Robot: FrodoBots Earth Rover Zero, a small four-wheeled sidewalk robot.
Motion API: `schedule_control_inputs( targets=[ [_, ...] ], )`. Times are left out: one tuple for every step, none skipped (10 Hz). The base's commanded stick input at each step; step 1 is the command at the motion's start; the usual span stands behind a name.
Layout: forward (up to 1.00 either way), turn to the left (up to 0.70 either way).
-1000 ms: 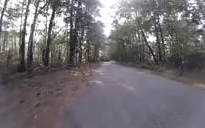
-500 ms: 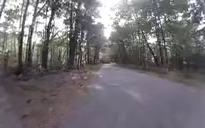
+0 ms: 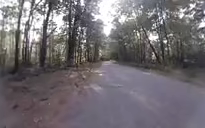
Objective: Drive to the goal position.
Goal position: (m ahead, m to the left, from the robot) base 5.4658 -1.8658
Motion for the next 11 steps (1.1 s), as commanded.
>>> schedule_control_inputs(
  targets=[
    [0.7,0.0],
    [0.7,0.0],
    [0.7,0.0],
    [0.7,0.0],
    [0.7,0.0],
    [0.7,0.0],
    [0.7,0.0],
    [0.7,0.0],
    [0.7,0.0],
    [0.7,0.0],
    [0.7,0.0]
  ],
)
